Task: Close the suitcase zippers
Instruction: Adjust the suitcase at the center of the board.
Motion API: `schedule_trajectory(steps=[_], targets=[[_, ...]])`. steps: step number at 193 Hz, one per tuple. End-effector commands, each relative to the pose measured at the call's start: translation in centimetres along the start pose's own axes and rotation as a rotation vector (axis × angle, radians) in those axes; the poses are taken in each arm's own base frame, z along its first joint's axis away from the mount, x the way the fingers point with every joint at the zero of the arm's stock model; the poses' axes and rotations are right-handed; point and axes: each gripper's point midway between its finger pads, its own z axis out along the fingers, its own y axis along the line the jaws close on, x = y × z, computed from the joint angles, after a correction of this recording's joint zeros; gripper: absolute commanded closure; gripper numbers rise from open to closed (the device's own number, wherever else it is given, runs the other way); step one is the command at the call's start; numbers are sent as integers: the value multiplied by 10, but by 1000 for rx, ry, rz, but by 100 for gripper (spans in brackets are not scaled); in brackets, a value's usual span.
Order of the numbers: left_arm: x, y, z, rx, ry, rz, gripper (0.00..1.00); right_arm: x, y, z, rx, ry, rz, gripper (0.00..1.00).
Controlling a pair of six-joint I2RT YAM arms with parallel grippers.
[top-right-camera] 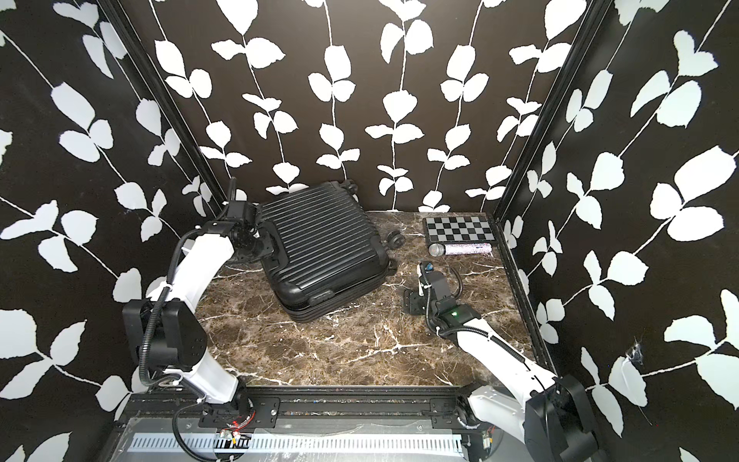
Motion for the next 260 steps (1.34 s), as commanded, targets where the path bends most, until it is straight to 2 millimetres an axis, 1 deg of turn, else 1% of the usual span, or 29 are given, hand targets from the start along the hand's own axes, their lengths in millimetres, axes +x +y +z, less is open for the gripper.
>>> schedule_trajectory(steps=[1,12,32,51,68,89,109,115,123,133,144,178,187,227,234,239,260], targets=[[-20,-25,-29,103,-56,202,78,7,-10,-3,12,21,-29,21],[-21,-35,-33,155,-46,252,79,10,-12,-3,6,32,-30,21],[-25,-47,-40,206,-29,307,81,12,-17,-3,-16,44,-35,19],[-33,-48,-46,205,-31,336,81,14,-16,-3,-67,44,-45,19],[-42,-47,-49,205,-40,353,82,14,-9,-3,-129,27,-59,19],[-48,-47,-46,230,-37,354,82,13,7,0,-228,-15,-98,20],[-50,-49,-40,253,-18,346,83,10,26,1,-353,-98,-130,27],[-49,-49,-38,256,-12,343,83,12,31,2,-388,-123,-139,31],[-48,-49,-36,257,-5,340,84,7,38,0,-432,-185,-153,34],[-47,-49,-34,254,1,337,83,8,43,-1,-467,-233,-164,38],[-45,-47,-33,250,6,329,84,7,45,-1,-482,-264,-164,40],[-40,-45,-35,249,-1,310,83,13,61,2,-565,-254,-198,49],[-40,-44,-35,245,-3,307,83,13,65,2,-584,-267,-209,53],[-34,-39,-30,228,24,278,83,14,82,11,-676,-250,-213,66],[-34,-39,-31,227,23,273,83,17,83,14,-685,-234,-206,67],[-34,-38,-31,227,22,272,83,13,85,13,-694,-256,-213,67],[-36,-41,-37,238,9,265,82,15,89,15,-724,-257,-219,67]])
